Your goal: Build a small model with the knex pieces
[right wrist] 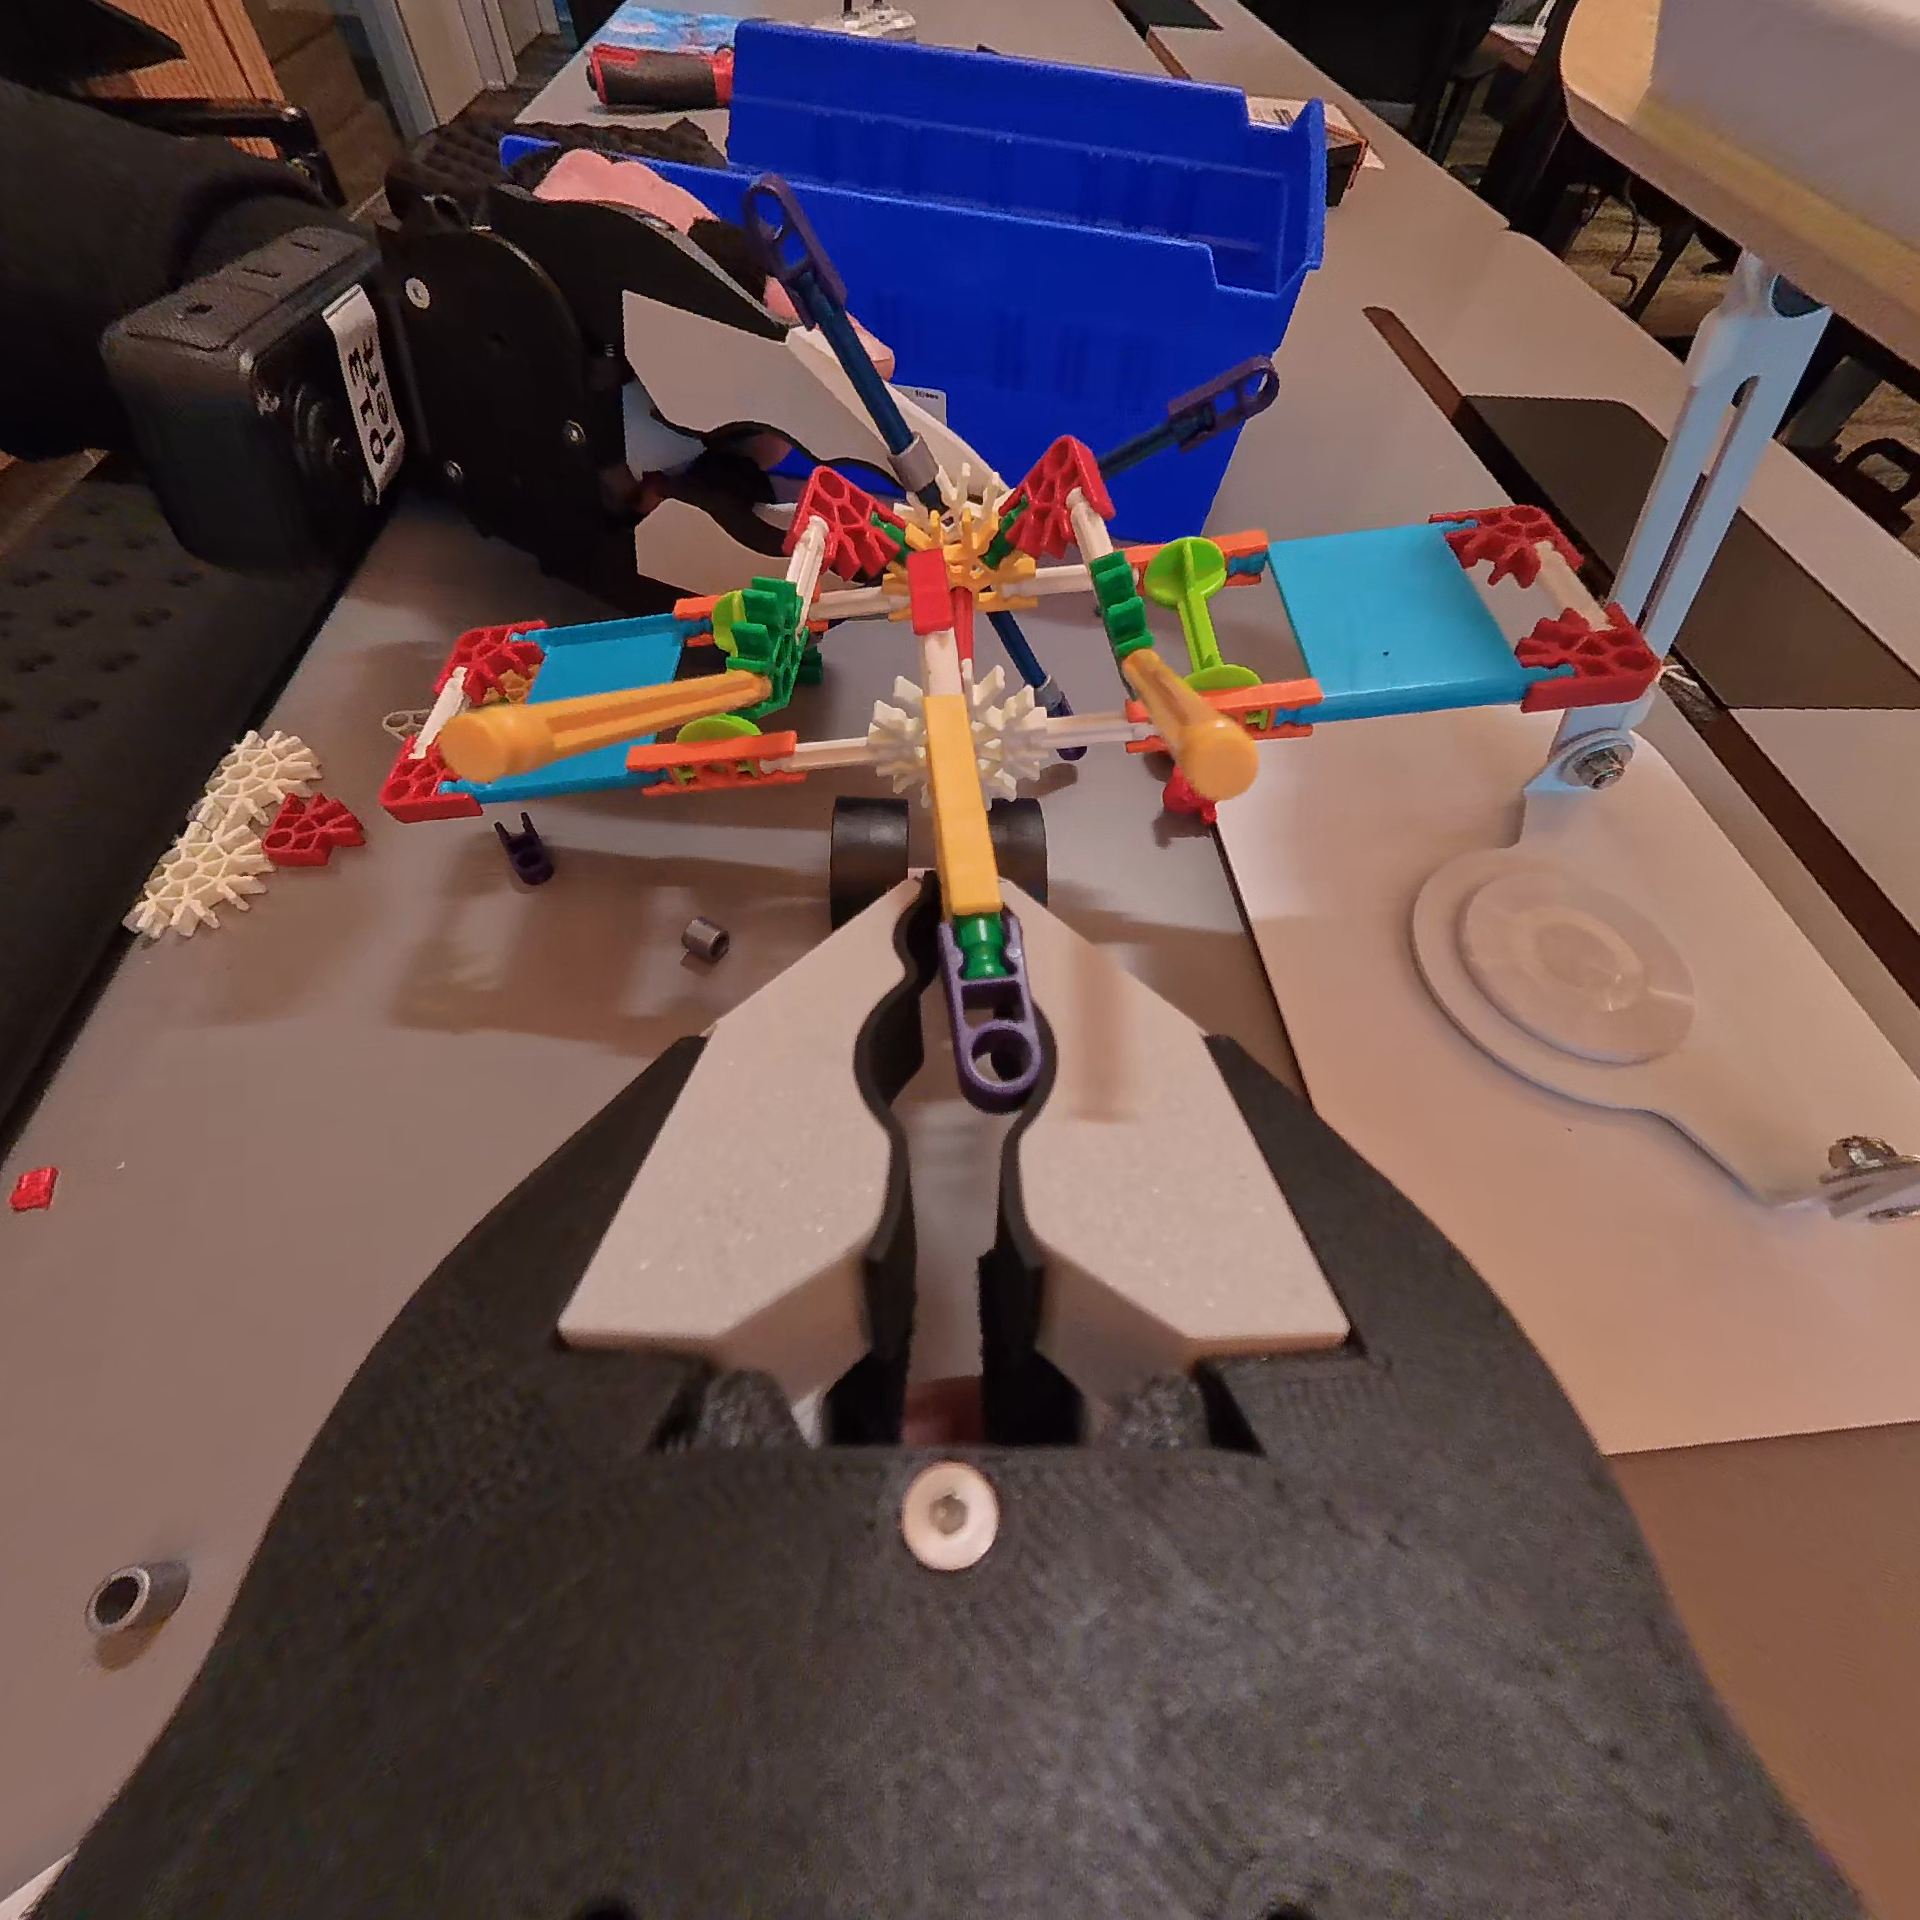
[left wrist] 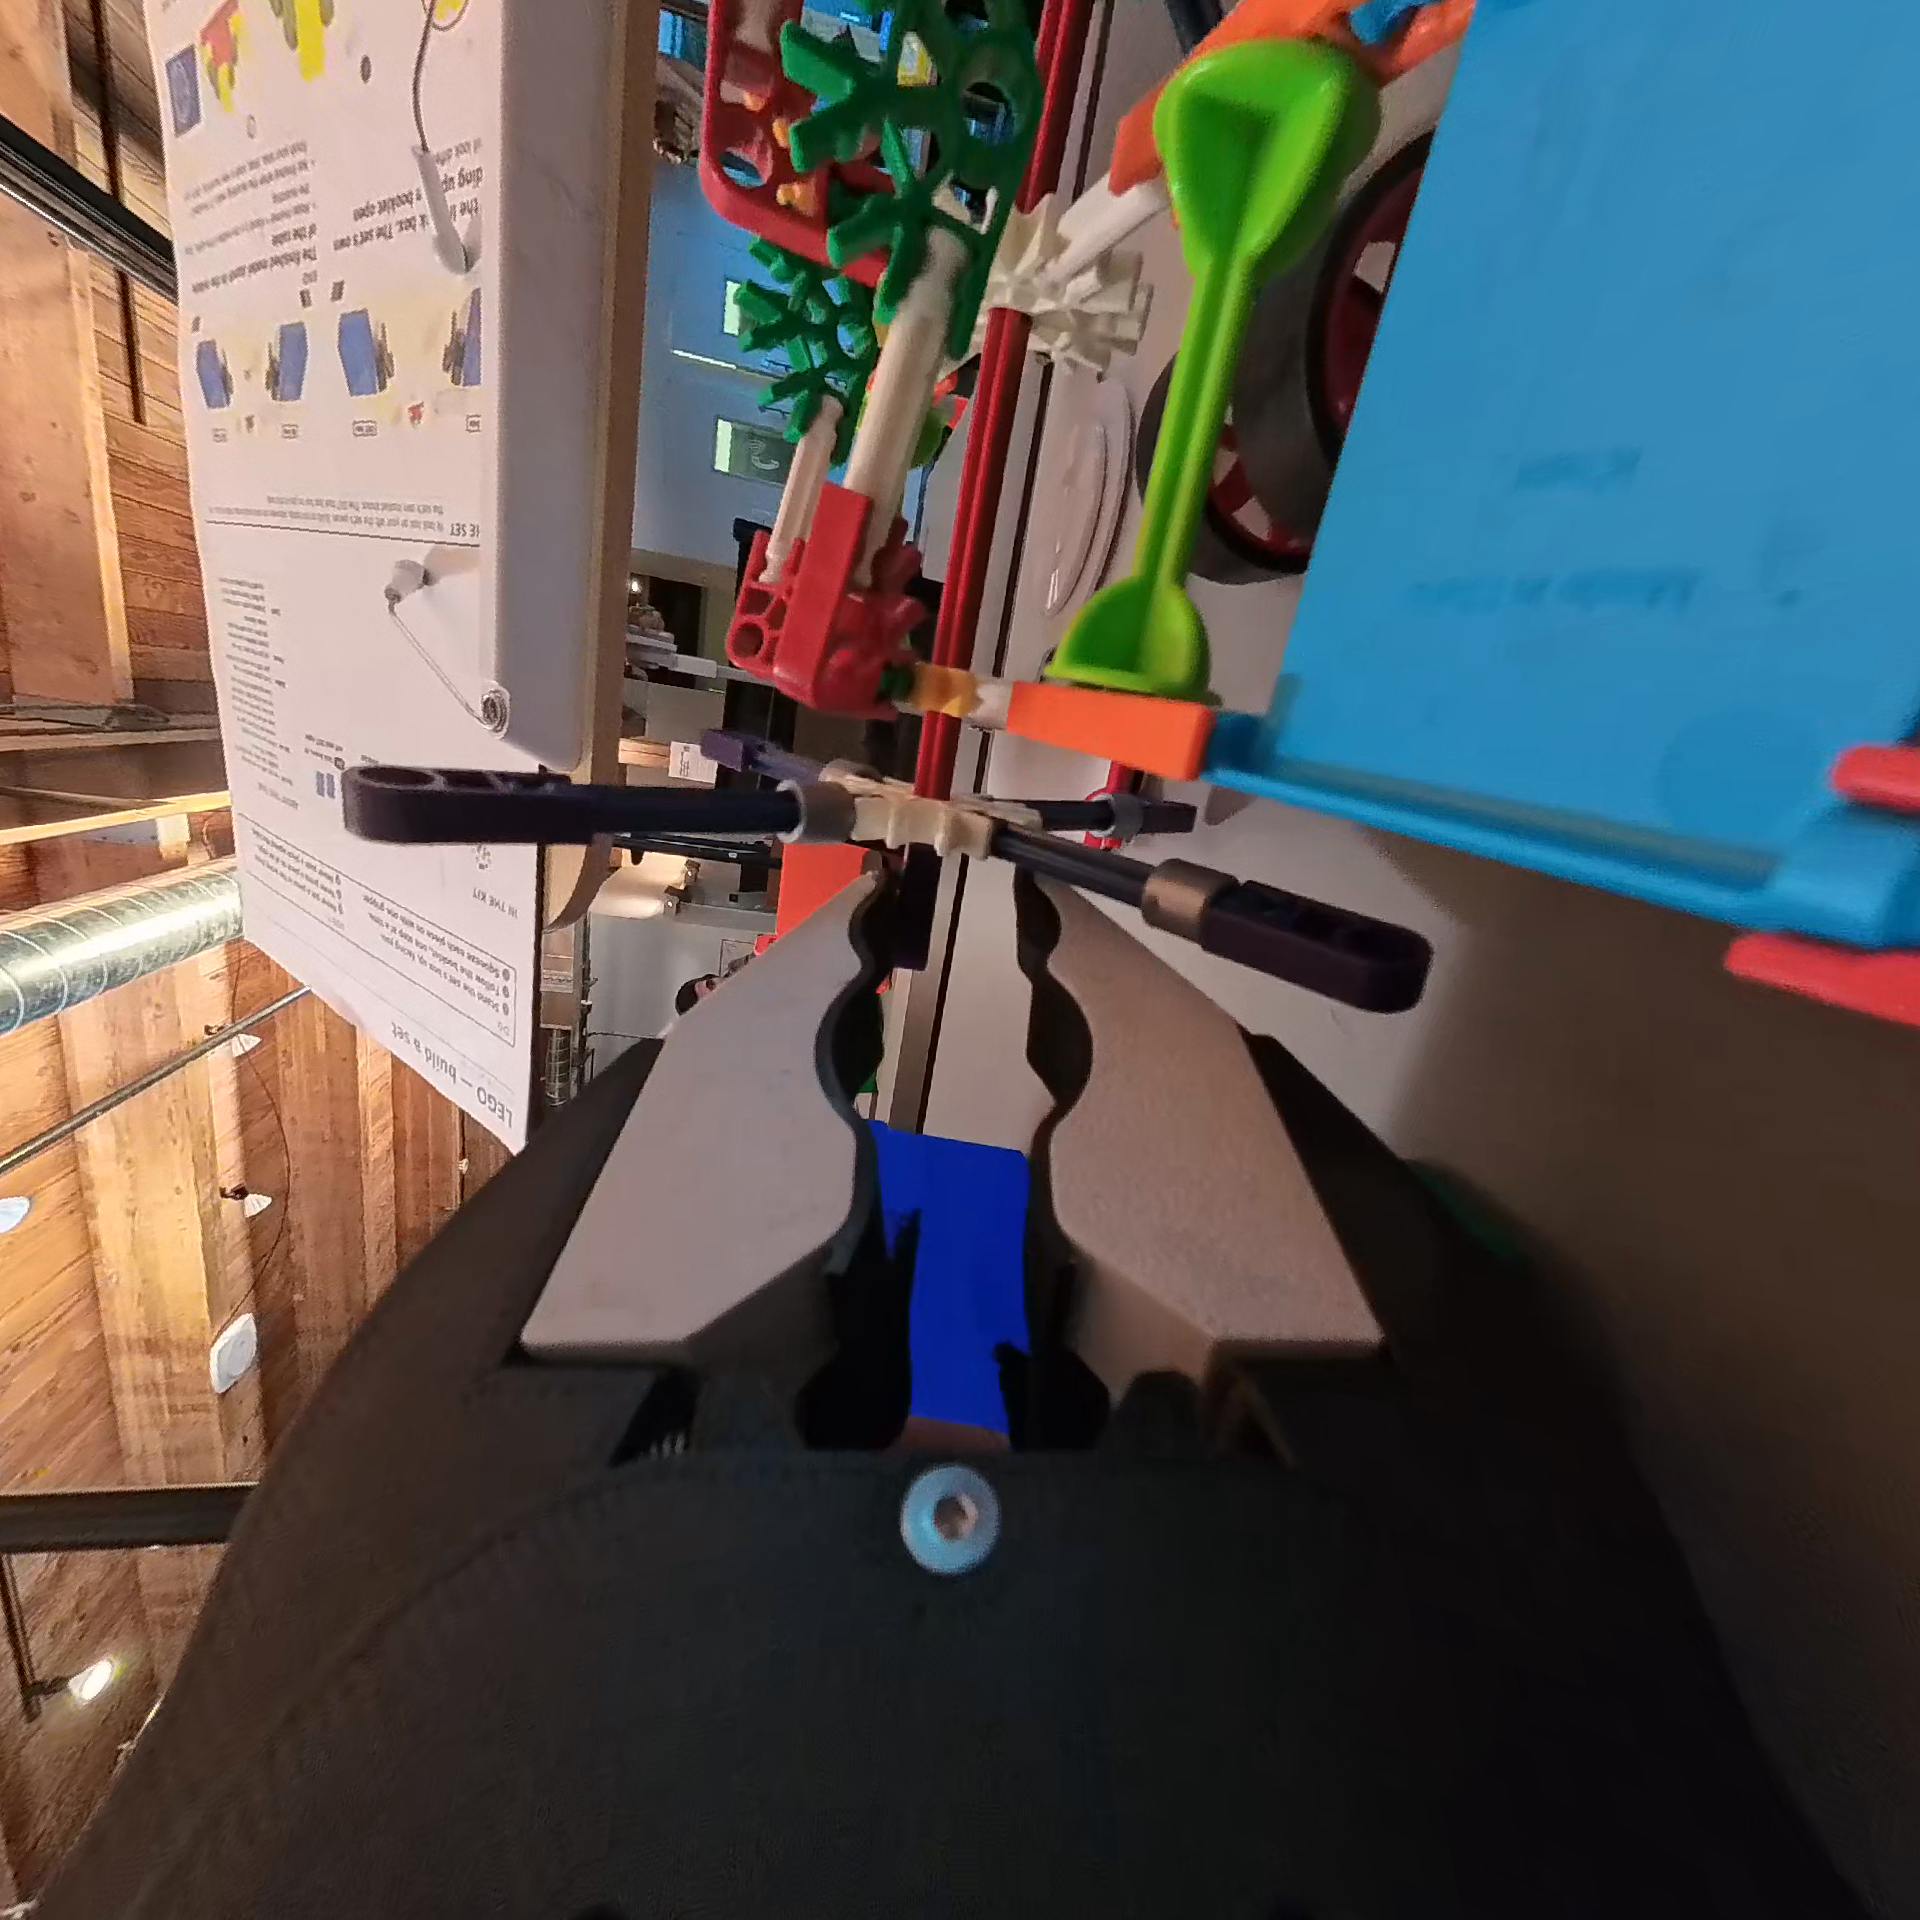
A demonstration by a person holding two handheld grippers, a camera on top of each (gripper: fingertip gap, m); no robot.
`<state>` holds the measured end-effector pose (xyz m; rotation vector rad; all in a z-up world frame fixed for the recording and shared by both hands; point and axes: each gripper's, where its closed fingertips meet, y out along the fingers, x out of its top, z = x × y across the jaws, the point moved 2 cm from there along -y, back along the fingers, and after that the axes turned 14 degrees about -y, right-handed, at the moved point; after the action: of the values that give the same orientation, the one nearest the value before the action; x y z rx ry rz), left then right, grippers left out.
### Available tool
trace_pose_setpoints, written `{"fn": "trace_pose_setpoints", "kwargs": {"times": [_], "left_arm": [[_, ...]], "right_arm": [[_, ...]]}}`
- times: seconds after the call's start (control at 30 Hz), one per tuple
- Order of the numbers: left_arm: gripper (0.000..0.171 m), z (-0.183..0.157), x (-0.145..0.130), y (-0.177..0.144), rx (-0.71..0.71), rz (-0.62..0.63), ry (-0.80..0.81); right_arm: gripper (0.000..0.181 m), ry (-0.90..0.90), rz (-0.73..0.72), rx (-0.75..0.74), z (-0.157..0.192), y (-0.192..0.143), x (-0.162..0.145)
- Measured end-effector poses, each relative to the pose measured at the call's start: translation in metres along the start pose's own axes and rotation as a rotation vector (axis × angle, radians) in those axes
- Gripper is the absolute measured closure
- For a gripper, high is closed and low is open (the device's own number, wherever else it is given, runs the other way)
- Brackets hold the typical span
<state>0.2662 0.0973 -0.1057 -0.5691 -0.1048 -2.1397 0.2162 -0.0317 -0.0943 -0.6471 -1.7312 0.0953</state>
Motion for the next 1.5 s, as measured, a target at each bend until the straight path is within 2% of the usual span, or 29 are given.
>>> {"fn": "trace_pose_setpoints", "kwargs": {"times": [0.8, 1.5], "left_arm": [[0.148, -0.002, -0.001, 0.000, -0.001, 0.009, 0.008], [0.157, -0.016, -0.007, 0.002, -0.059, 0.038, 0.035]], "right_arm": [[0.178, -0.008, 0.003, -0.003, 0.000, 0.000, 0.000], [0.178, -0.008, -0.011, -0.025, -0.002, -0.001, 0.008]]}}
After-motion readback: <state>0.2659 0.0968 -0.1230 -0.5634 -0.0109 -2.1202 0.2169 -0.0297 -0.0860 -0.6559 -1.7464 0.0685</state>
